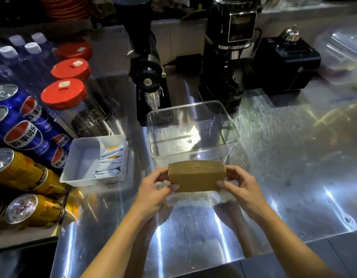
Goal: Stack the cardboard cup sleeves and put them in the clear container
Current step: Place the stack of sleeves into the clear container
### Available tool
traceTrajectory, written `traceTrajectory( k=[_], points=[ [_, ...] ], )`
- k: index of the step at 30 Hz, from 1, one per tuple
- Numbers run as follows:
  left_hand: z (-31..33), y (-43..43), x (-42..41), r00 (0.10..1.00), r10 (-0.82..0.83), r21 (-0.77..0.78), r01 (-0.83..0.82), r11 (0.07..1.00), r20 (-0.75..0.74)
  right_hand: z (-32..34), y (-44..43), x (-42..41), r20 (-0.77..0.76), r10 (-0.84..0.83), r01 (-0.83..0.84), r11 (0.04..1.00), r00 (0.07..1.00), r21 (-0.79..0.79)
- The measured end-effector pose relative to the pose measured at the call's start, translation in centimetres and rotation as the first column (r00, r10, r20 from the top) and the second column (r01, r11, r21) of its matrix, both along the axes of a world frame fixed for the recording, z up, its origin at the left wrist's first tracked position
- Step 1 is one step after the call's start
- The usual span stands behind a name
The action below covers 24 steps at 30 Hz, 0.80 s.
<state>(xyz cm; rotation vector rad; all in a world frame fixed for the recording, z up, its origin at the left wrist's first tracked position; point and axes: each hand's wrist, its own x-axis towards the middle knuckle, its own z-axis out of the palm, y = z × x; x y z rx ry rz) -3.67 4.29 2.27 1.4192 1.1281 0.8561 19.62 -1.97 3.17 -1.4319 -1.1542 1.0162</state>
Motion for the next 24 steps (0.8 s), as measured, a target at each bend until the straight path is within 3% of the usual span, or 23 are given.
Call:
traceTrajectory(
  k=[4,8,11,16,20,24],
  points=[
    [4.0,2.9,1.2,0.993,0.005,0.058,-0.012,0.998,0.115,3.9,3.4,0.4,-0.167,0.010,0.005,0.996,0.986,0.087],
    [7.1,6.7,2.9,0.973,0.094,0.029,-0.102,0.994,0.210,7.1,8.0,0.9,-0.197,0.002,0.011,0.998,0.980,0.064],
    [7.8,8.9,4.6,0.975,0.165,-0.073,-0.155,0.985,0.150,7.7,11.1,1.1,-0.160,-0.055,0.046,0.997,0.986,-0.060],
    [5.5,11.9,6.9,0.973,0.217,-0.317,-0.232,0.920,-0.082,5.3,14.9,1.9,-0.164,-0.156,0.093,0.936,0.974,-0.340],
    [3.9,13.2,7.9,0.948,0.301,-0.470,-0.314,0.825,-0.105,3.7,17.3,2.4,-0.107,-0.134,0.059,0.848,0.985,-0.527],
    [3.3,13.6,8.3,0.932,0.349,-0.553,-0.341,0.760,-0.094,3.2,18.7,2.5,-0.078,-0.084,0.027,0.831,0.993,-0.555]
  ],
)
